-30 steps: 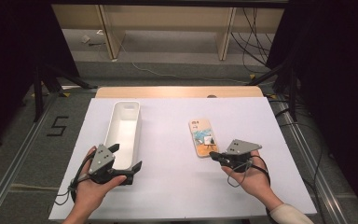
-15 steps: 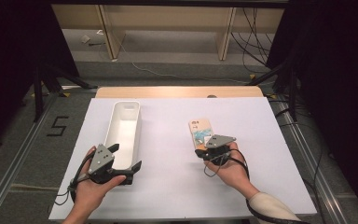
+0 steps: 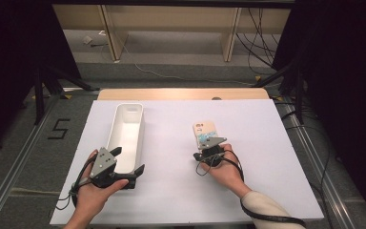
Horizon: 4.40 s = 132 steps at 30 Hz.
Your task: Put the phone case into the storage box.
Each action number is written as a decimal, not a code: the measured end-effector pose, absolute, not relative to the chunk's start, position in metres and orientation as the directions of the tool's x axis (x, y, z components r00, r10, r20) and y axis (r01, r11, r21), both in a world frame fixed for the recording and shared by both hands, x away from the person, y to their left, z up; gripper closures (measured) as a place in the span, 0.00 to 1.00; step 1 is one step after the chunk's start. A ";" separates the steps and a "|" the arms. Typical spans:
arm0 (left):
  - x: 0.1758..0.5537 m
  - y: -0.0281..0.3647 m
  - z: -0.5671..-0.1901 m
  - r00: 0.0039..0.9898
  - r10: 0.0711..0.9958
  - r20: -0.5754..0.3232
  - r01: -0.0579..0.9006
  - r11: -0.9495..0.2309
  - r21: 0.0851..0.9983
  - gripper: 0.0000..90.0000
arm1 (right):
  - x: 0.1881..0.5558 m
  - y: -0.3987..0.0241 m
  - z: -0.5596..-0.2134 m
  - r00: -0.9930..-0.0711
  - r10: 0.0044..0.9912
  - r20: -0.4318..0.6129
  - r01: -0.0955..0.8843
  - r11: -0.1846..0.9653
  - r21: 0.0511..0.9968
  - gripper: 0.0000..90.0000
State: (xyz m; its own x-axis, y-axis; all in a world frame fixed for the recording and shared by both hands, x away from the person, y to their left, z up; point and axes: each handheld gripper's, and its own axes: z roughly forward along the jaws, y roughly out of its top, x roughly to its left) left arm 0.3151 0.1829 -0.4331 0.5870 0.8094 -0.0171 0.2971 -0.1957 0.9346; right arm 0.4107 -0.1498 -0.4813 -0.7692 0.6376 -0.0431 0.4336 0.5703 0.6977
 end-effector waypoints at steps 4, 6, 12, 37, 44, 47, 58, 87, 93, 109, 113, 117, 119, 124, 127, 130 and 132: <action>0.315 0.183 -0.433 0.586 0.810 -0.019 0.298 -0.194 0.935 0.02 | 0.413 -0.150 -0.484 -0.769 0.637 -0.052 0.435 0.580 0.689 1.00; 0.315 0.183 -0.434 0.585 0.811 -0.020 0.300 -0.194 0.934 0.02 | 0.413 -0.151 -0.485 -0.765 0.642 -0.047 0.444 0.579 0.684 1.00; 0.315 0.183 -0.434 0.585 0.811 -0.022 0.301 -0.192 0.934 0.02 | 0.414 -0.153 -0.486 -0.756 0.653 -0.042 0.462 0.578 0.673 1.00; 0.315 0.183 -0.433 0.584 0.811 -0.026 0.301 -0.187 0.935 0.02 | 0.413 -0.177 -0.478 -0.638 0.770 -0.001 0.612 0.509 0.605 1.00; 0.315 0.183 -0.433 0.583 0.812 -0.026 0.301 -0.186 0.935 0.02 | 0.416 -0.188 -0.476 -0.594 0.804 0.005 0.649 0.476 0.593 1.00; 0.315 0.183 -0.433 0.583 0.812 -0.026 0.301 -0.186 0.935 0.03 | 0.418 -0.193 -0.475 -0.574 0.819 0.001 0.666 0.465 0.584 1.00; 0.315 0.184 -0.433 0.581 0.813 -0.028 0.301 -0.183 0.936 0.03 | 0.420 -0.203 -0.474 -0.551 0.834 0.004 0.688 0.452 0.569 1.00; 0.314 0.183 -0.431 0.580 0.814 -0.033 0.295 -0.173 0.940 0.04 | 0.433 -0.220 -0.451 -0.599 0.800 -0.028 0.627 0.490 0.605 0.19; 0.314 0.184 -0.431 0.578 0.815 -0.037 0.295 -0.167 0.941 0.04 | 0.436 -0.218 -0.453 -0.615 0.787 -0.040 0.630 0.521 0.576 0.12; 0.314 0.184 -0.430 0.576 0.817 -0.039 0.294 -0.162 0.942 0.04 | 0.458 -0.218 -0.446 -0.623 0.780 -0.061 0.634 0.549 0.545 0.06; 0.314 0.185 -0.430 0.575 0.817 -0.042 0.295 -0.159 0.942 0.04 | 0.465 -0.217 -0.449 -0.622 0.780 -0.068 0.646 0.560 0.519 0.04; 0.314 0.185 -0.430 0.575 0.817 -0.042 0.294 -0.159 0.942 0.04 | 0.471 -0.214 -0.452 -0.619 0.783 -0.057 0.657 0.557 0.508 0.02; 0.314 0.185 -0.430 0.576 0.817 -0.042 0.295 -0.160 0.942 0.04 | 0.474 -0.213 -0.453 -0.621 0.782 -0.058 0.658 0.559 0.505 0.02; 0.314 0.185 -0.430 0.576 0.817 -0.043 0.294 -0.157 0.943 0.04 | 0.482 -0.208 -0.457 -0.618 0.784 -0.058 0.675 0.567 0.471 0.02; 0.314 0.185 -0.430 0.576 0.816 -0.043 0.294 -0.157 0.943 0.04 | 0.485 -0.206 -0.459 -0.616 0.786 -0.056 0.684 0.569 0.456 0.01; 0.314 0.185 -0.430 0.577 0.816 -0.043 0.293 -0.158 0.943 0.04 | 0.489 -0.204 -0.462 -0.612 0.789 -0.057 0.694 0.570 0.439 0.01; 0.314 0.185 -0.430 0.576 0.816 -0.044 0.293 -0.157 0.943 0.04 | 0.490 -0.203 -0.462 -0.613 0.788 -0.059 0.698 0.575 0.428 0.01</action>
